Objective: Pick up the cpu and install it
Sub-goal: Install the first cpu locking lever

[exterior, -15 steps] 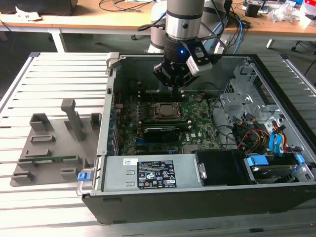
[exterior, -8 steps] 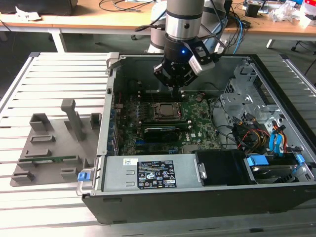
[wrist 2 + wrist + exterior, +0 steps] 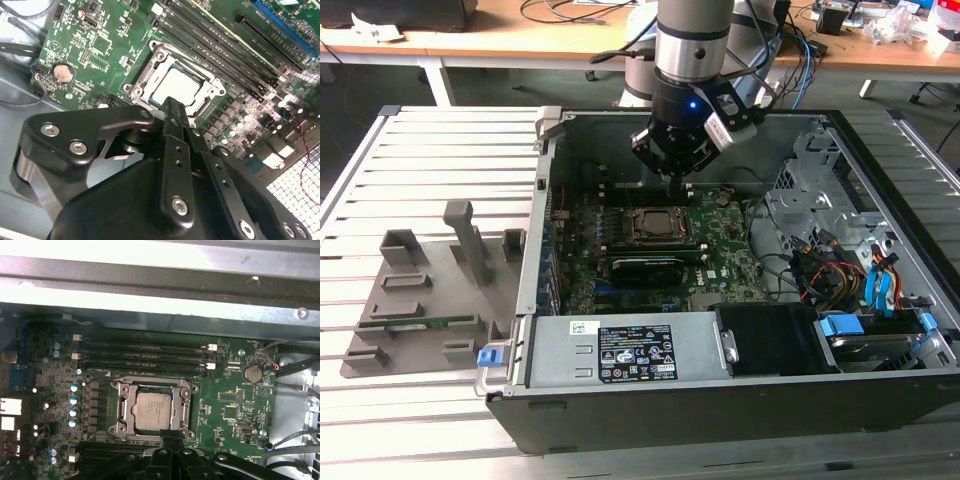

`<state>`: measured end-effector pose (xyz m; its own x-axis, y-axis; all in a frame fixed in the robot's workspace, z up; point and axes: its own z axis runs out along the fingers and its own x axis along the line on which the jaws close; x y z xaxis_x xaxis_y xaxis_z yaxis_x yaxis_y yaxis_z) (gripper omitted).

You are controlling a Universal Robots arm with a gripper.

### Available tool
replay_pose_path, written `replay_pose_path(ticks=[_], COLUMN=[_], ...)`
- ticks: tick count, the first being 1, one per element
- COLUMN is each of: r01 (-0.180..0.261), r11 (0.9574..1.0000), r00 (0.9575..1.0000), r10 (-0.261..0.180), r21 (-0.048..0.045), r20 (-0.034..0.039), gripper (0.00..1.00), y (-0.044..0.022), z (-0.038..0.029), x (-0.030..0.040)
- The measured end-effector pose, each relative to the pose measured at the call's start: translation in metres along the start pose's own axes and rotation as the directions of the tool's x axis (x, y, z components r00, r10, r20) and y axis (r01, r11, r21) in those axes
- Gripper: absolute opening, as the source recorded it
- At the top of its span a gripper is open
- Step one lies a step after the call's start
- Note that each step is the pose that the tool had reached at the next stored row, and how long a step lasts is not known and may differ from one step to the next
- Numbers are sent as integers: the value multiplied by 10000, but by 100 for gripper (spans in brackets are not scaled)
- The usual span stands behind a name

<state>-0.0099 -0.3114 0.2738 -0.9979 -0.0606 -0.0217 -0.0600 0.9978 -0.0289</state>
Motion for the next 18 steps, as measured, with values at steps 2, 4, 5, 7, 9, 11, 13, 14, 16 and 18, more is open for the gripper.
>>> replay_pose_path(ticks=[2,4,5,7,9,11,13,14,16,18], r01=[-2,-2,-2,-2,-2,-2,-2,-2,-2,-2], r11=[10000,10000,10000,10000,10000,10000,10000,10000,10000,10000], r00=[10000,10000,10000,10000,10000,10000,10000,10000,10000,10000], r10=[2,2,2,2,2,2,2,2,2,2], r21=[-75,-84,-84,-84,-85,-85,-85,-85,-85,-85], r20=[4,4,4,4,4,5,4,4,4,4], gripper=[11,11,11,11,11,11,11,11,11,11], y=[0,0,0,0,0,2,3,4,6,10], z=[0,0,-1,0,-1,-1,-2,-2,-3,-4], x=[1,1,1,1,8,31,57,79,105,171])
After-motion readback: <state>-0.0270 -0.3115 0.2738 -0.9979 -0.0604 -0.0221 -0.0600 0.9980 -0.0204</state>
